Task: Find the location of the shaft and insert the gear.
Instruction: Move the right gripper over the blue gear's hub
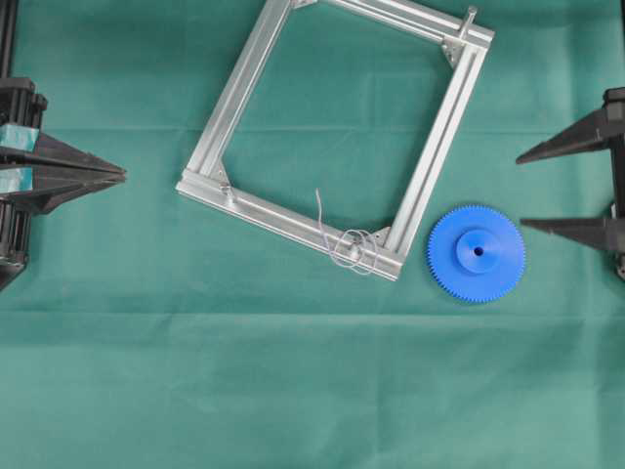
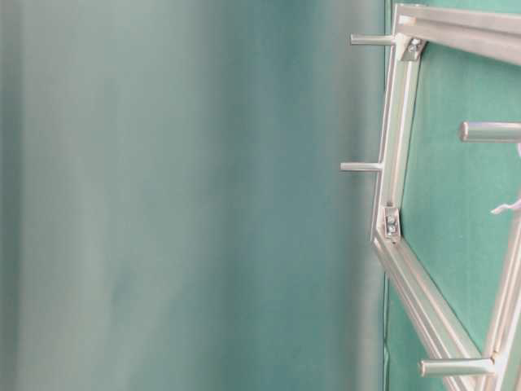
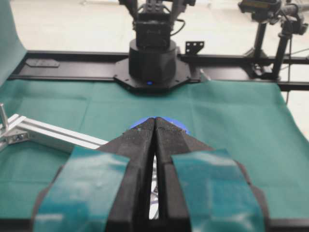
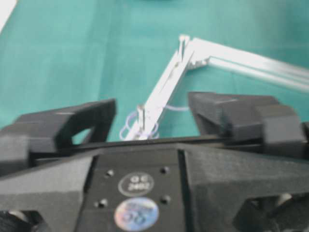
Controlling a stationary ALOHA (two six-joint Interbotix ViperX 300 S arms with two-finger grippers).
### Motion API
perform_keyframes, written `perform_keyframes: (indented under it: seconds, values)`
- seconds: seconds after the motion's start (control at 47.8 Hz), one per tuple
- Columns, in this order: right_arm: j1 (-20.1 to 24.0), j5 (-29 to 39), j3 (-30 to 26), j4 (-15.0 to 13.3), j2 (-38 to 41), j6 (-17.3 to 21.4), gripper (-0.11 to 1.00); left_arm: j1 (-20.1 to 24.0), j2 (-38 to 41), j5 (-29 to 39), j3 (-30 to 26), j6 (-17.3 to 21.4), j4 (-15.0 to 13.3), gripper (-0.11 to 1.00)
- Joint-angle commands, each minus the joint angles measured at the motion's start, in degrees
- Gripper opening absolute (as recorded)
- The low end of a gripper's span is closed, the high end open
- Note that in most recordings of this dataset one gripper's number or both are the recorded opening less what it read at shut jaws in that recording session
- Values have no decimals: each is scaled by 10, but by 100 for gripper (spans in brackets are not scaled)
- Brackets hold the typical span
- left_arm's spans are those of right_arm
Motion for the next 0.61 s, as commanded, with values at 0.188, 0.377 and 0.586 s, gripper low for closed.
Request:
perform_keyframes:
  seconds: [0.188, 0.377, 0.586]
  values:
    - [0, 60, -28, 1, 4, 4, 93, 2, 2, -3, -15, 1, -1, 1]
    - [0, 112, -44, 2, 18, 5, 93, 2, 2, -3, -15, 1, -1, 1]
    - [0, 171, -64, 2, 66, 25, 93, 2, 2, -3, -15, 0, -1, 1]
